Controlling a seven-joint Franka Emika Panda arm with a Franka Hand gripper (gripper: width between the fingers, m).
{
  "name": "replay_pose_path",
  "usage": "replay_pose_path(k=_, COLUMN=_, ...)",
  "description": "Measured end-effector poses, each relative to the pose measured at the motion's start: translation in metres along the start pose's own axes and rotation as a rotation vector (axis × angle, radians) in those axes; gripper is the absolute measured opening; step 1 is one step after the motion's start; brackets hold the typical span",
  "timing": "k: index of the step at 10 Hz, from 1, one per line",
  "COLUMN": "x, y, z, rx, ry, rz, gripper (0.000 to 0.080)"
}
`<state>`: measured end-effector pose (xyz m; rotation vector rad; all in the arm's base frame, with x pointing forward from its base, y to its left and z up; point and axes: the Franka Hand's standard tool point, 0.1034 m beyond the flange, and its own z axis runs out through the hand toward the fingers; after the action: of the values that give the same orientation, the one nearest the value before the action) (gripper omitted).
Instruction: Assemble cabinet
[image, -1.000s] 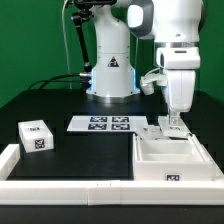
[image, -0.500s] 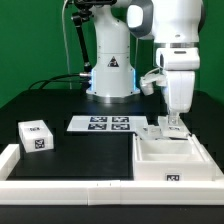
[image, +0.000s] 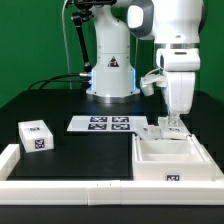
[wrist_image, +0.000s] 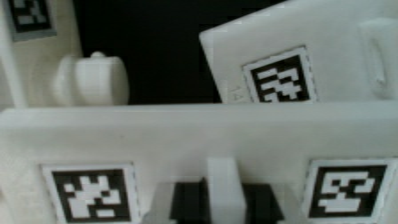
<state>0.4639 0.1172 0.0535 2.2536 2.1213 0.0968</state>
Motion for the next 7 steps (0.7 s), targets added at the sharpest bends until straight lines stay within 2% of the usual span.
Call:
replay_pose_path(k=2, x=0.0012, y=0.0055, z=-0.0009, rx=-0.003, ry=-0.001, rz=0.001, gripper=0.007)
replay_pose_path(k=7, x=0.0008, y=0.0049, z=0.0001, rx=0.0, ry=-0.001, rz=0.001, gripper=0.007)
